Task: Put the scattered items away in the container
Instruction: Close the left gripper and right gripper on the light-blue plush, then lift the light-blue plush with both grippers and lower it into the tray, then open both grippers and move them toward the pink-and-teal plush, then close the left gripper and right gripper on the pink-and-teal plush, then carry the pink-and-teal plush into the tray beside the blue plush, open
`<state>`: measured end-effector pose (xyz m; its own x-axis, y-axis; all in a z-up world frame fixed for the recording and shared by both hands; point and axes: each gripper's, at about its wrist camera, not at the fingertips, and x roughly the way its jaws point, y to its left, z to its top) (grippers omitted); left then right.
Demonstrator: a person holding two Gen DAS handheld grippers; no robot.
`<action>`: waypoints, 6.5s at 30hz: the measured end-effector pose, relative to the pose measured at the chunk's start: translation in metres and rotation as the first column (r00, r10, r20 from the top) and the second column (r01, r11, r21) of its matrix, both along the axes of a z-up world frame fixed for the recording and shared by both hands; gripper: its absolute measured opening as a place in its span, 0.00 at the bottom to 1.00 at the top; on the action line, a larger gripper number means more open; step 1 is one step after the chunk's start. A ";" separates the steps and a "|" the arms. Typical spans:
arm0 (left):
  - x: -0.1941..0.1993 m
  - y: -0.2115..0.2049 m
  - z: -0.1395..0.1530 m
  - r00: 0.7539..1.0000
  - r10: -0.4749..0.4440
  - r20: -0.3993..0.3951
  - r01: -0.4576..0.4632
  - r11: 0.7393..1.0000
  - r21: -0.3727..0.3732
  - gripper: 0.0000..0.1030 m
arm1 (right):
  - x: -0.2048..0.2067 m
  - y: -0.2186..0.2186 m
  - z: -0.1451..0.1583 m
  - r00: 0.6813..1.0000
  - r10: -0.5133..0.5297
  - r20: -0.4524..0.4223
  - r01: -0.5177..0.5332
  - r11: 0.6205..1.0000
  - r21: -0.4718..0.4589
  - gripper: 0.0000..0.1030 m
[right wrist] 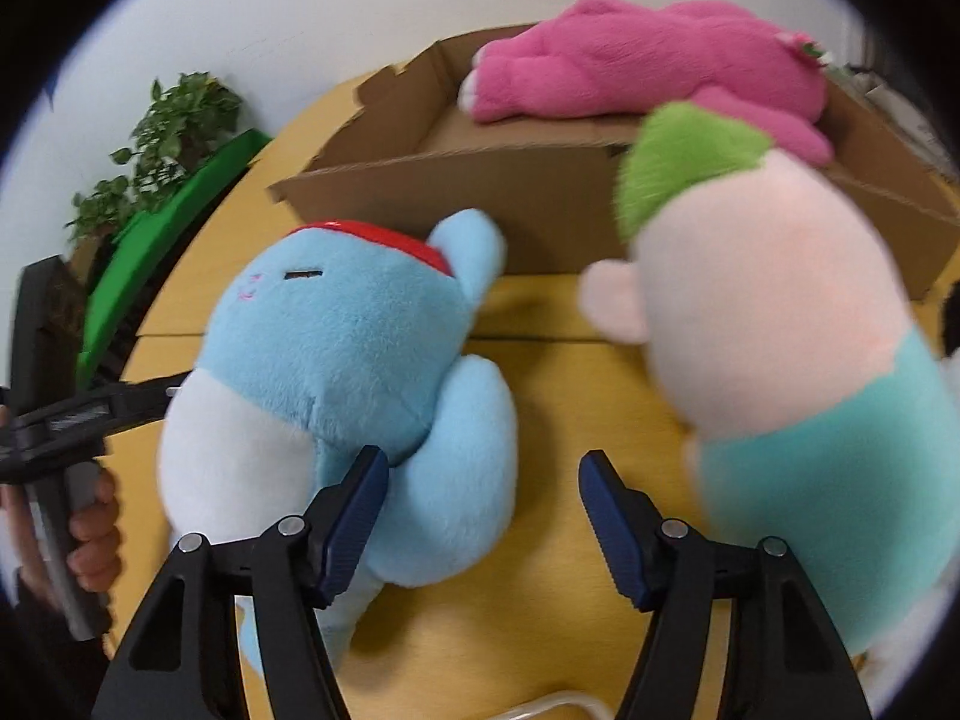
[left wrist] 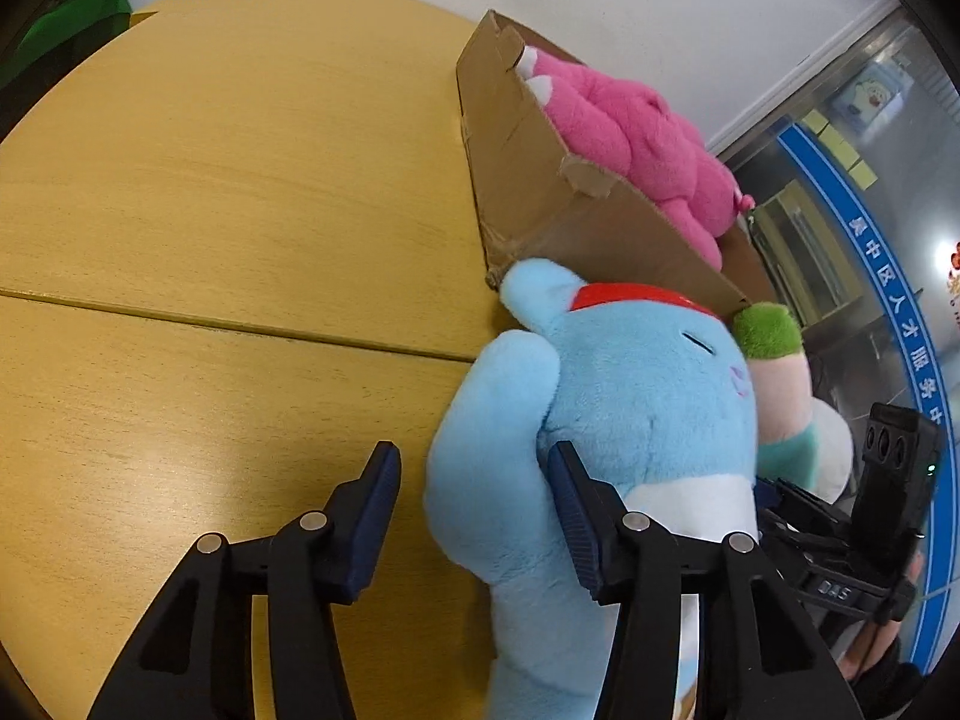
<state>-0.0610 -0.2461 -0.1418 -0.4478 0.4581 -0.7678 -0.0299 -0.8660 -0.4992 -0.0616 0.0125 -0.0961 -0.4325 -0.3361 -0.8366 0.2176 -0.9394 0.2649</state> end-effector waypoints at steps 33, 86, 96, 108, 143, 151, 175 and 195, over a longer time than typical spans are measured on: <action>-0.176 0.076 0.186 0.928 -0.050 -0.368 -0.009 0.988 -0.157 0.24 | -0.163 0.047 0.175 0.937 0.003 -0.350 -0.033 0.996 -0.081 0.22; 0.015 0.205 0.177 0.909 0.073 -0.410 -0.228 0.911 -0.344 0.91 | 0.001 0.120 0.140 0.913 -0.103 -0.394 0.184 0.967 0.174 0.78; 0.026 0.214 0.183 0.903 0.055 -0.425 -0.216 0.915 -0.340 0.91 | 0.014 0.120 0.147 0.906 -0.083 -0.415 0.162 0.974 0.159 0.78; 0.024 0.224 0.176 0.914 0.024 -0.405 -0.178 0.921 -0.347 0.91 | 0.015 0.128 0.141 0.915 -0.090 -0.393 0.163 0.974 0.157 0.78; 0.019 0.232 0.159 0.933 -0.008 -0.359 -0.116 0.940 -0.322 0.91 | 0.012 0.146 0.126 0.927 -0.118 -0.357 0.178 0.974 0.141 0.78; 0.009 0.222 0.124 0.957 0.017 -0.288 -0.107 0.948 -0.299 0.91 | 0.019 0.130 0.068 0.959 0.070 -0.273 -0.017 0.981 0.193 0.78; -0.036 0.226 0.060 0.985 -0.089 -0.150 0.062 0.982 -0.179 0.78 | 0.036 0.109 0.023 0.960 0.251 -0.126 -0.261 0.963 -0.073 0.76; -0.093 0.285 0.217 0.793 -0.357 -0.493 0.167 0.907 -0.387 0.51 | -0.011 0.140 0.096 0.938 0.047 -0.343 -0.128 0.968 -0.216 0.58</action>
